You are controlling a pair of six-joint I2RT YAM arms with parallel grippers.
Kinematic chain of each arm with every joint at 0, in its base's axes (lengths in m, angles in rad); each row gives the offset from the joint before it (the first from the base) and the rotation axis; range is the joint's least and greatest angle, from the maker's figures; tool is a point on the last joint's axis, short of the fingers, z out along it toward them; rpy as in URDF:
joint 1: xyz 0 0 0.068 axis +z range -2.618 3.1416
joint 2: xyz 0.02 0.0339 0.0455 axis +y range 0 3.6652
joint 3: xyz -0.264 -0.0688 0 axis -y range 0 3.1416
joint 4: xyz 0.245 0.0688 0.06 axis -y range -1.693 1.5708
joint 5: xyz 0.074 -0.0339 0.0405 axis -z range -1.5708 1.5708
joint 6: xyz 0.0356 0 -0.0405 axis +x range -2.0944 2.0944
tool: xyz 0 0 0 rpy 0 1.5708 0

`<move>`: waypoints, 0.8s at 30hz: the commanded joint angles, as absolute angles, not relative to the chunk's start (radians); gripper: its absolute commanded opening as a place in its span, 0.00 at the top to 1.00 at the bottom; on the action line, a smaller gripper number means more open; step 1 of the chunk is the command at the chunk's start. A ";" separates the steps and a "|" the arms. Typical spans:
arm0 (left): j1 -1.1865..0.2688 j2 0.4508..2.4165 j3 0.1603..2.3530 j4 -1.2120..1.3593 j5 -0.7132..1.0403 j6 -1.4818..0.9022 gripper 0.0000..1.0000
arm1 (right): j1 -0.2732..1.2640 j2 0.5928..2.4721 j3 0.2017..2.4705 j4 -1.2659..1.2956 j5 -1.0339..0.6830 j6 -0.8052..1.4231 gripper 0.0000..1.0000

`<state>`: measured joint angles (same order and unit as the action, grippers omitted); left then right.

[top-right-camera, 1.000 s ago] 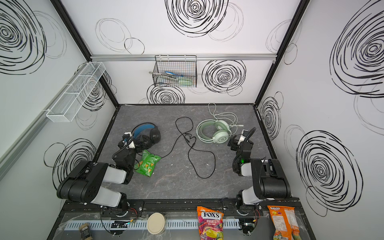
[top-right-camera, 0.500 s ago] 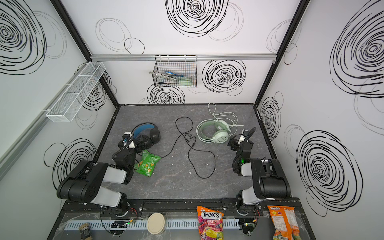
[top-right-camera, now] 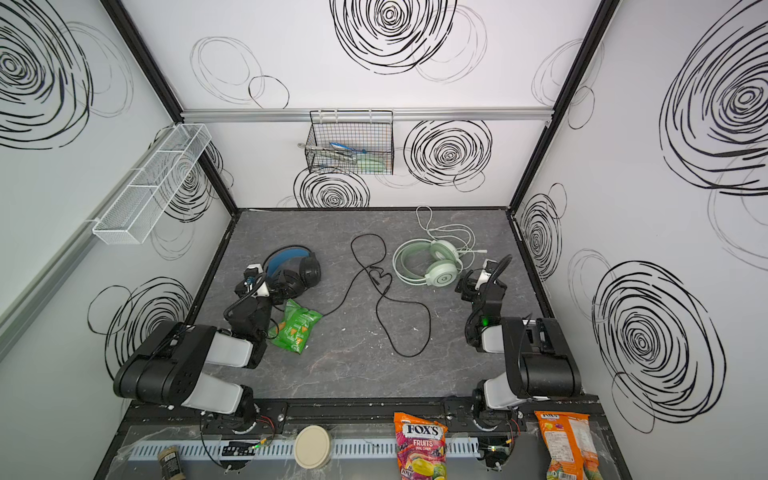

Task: Wrap the headphones

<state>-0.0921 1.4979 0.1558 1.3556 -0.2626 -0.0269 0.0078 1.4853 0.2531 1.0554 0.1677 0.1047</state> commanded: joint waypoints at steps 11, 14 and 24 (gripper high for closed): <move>-0.091 1.162 0.356 0.723 -0.365 -0.113 0.04 | 0.143 1.174 0.518 0.471 0.402 0.245 0.03; -0.086 1.102 0.487 0.430 -0.348 -0.225 0.04 | 0.152 1.210 0.687 0.168 0.466 0.404 0.03; -0.135 1.265 1.022 -0.290 0.086 -0.373 0.04 | 0.271 1.400 1.064 -0.210 0.191 0.503 0.03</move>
<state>-0.1032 1.2068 0.9688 -0.0120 -0.0982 -0.3119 0.2607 1.3914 1.0168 -0.0441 0.2977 0.4244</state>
